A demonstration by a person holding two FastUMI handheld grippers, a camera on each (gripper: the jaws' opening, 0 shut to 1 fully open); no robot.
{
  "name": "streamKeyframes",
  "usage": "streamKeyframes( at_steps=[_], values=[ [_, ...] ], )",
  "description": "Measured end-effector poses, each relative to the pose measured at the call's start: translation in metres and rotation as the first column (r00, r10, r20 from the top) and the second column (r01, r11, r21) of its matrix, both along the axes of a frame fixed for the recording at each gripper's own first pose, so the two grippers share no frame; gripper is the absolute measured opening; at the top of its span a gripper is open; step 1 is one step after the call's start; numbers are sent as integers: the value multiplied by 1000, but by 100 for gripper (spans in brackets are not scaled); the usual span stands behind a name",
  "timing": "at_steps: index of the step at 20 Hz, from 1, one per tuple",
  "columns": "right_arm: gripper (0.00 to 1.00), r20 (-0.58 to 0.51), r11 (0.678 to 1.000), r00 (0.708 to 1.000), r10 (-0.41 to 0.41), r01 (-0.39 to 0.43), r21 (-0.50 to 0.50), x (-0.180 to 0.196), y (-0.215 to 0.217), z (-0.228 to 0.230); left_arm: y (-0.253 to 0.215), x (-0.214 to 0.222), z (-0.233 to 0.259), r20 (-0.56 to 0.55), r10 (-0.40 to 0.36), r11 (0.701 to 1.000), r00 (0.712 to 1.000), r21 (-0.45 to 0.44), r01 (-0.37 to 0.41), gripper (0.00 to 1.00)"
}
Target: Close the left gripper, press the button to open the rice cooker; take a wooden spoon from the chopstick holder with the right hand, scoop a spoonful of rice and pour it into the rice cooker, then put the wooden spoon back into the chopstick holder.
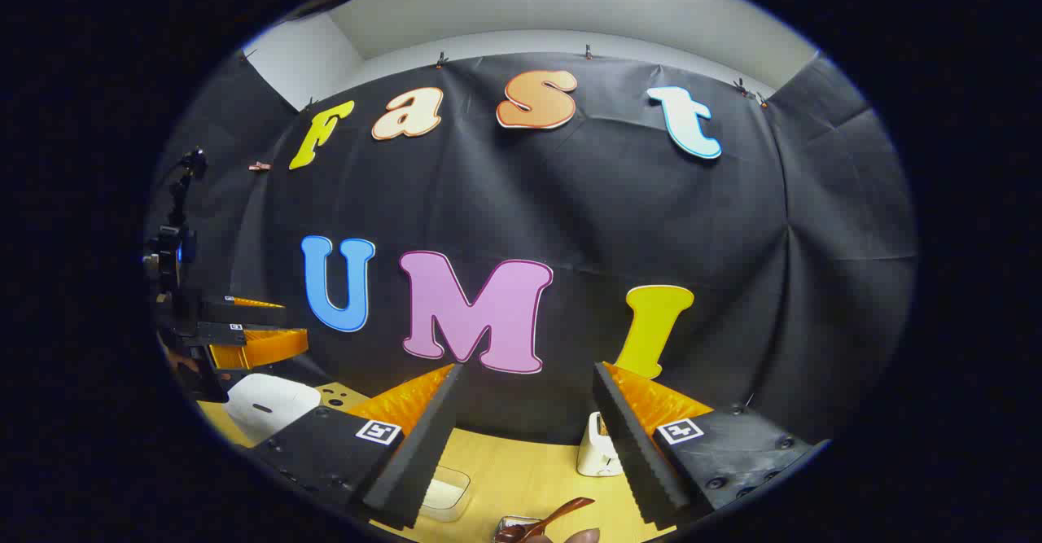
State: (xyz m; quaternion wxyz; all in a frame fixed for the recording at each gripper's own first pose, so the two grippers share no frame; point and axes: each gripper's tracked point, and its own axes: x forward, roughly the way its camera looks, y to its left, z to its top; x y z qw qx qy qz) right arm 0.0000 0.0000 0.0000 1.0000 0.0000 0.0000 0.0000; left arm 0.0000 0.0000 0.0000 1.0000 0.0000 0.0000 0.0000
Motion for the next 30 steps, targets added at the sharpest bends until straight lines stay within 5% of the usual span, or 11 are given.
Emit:
streamKeyframes(
  at_steps=[19,30],
  values=[
    [100,-35,999,999,25,-26,-19,4,4,-8,10,-1,-17,-49,48,998,998,-27,-50,97],
    [98,-80,1000,996,30,-30,-9,3,6,-30,89,-34,-54,-105,235,970,966,-31,-240,97]
  ],
)
